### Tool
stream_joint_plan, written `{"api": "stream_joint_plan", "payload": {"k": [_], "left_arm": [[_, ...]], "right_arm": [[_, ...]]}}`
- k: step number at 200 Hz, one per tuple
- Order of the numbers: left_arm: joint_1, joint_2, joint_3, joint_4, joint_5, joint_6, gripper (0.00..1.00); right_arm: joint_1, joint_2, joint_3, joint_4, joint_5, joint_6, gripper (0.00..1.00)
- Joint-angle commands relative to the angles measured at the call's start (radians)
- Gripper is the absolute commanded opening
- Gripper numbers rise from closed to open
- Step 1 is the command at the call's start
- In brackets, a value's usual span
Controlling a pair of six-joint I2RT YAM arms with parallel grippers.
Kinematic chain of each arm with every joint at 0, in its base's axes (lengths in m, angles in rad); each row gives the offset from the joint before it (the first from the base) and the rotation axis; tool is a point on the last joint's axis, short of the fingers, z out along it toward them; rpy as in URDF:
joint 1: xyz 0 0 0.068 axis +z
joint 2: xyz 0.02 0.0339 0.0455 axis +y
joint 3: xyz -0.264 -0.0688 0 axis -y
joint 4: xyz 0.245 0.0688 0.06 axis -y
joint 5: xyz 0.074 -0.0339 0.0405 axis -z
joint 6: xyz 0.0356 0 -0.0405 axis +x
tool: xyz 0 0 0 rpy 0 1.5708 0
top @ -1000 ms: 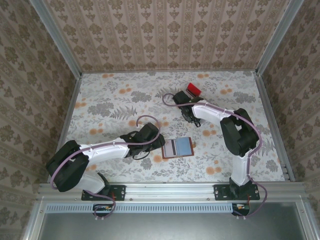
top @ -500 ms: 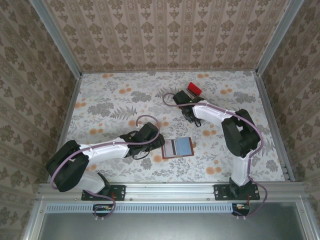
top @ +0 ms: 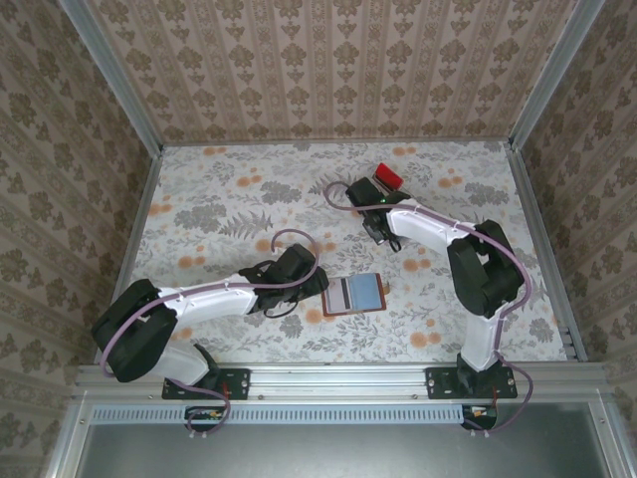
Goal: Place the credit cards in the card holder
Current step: Pick up the credit card from the storage box.
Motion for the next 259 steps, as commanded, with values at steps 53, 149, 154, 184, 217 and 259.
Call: {"api": "stream_joint_plan", "payload": {"k": [53, 149, 154, 184, 217, 259], "left_arm": [[0.005, 0.008, 0.011, -0.02, 0.007, 0.028, 0.52], [0.004, 0.028, 0.039, -0.034, 0.015, 0.037, 0.51], [0.005, 0.028, 0.039, -0.033, 0.015, 0.035, 0.51], [0.004, 0.028, 0.041, -0.04, 0.016, 0.038, 0.51], [0.005, 0.03, 0.047, -0.047, 0.017, 0.04, 0.51], [0.004, 0.034, 0.05, -0.052, 0.017, 0.038, 0.51]], "right_arm": [[-0.017, -0.047, 0.023, -0.068, -0.018, 0.019, 0.0], [-0.017, 0.02, 0.067, -0.101, -0.002, 0.052, 0.0], [-0.017, 0.022, 0.068, -0.103, -0.004, 0.053, 0.0], [-0.017, 0.053, 0.079, -0.107, 0.003, 0.049, 0.01], [-0.015, 0.082, 0.092, -0.109, -0.01, 0.041, 0.03], [-0.017, 0.099, 0.098, -0.121, -0.026, 0.039, 0.04]]}}
